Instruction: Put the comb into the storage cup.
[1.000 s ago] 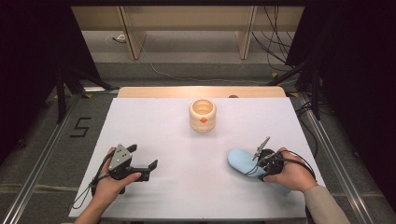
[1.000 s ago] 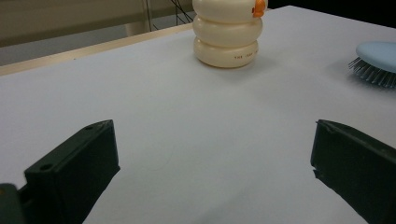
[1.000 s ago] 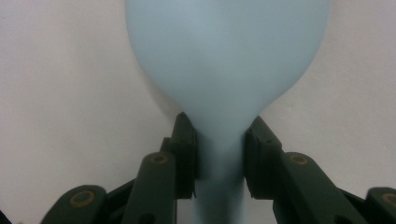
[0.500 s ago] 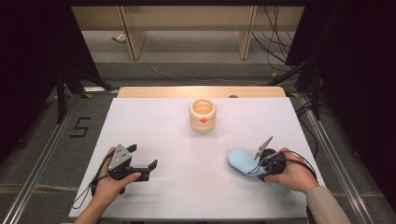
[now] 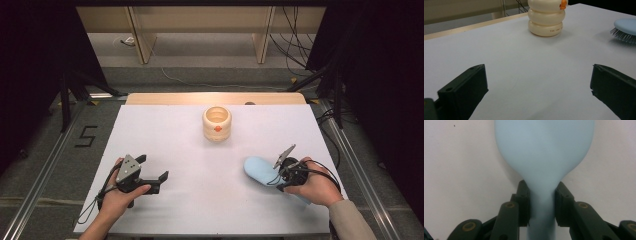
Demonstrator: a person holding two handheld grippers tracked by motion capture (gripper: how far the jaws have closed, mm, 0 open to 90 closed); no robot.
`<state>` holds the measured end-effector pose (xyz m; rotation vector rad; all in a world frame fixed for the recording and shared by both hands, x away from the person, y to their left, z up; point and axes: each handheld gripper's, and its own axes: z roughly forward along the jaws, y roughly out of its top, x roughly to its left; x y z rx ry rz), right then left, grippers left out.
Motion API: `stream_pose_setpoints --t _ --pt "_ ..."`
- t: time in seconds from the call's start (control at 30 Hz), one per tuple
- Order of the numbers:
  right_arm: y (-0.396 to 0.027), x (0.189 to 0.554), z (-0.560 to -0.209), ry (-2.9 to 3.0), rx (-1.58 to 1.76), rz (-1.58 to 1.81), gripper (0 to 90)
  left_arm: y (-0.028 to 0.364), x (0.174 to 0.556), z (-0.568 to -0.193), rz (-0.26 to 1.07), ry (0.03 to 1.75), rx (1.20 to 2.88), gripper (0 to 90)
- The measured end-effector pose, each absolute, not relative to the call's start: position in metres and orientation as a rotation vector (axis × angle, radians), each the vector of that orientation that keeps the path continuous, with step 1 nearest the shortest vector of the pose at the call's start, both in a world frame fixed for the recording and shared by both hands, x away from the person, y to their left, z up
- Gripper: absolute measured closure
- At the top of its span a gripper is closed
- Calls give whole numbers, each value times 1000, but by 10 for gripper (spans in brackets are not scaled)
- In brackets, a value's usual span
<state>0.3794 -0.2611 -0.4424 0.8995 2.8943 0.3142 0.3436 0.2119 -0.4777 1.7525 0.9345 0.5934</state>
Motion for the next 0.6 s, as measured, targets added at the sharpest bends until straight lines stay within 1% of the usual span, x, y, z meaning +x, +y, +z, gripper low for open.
stream_pose_setpoints --t 0.6 --pt "-264 378 -431 2818 909 439 701 212 344 -478 593 937 1751 7"
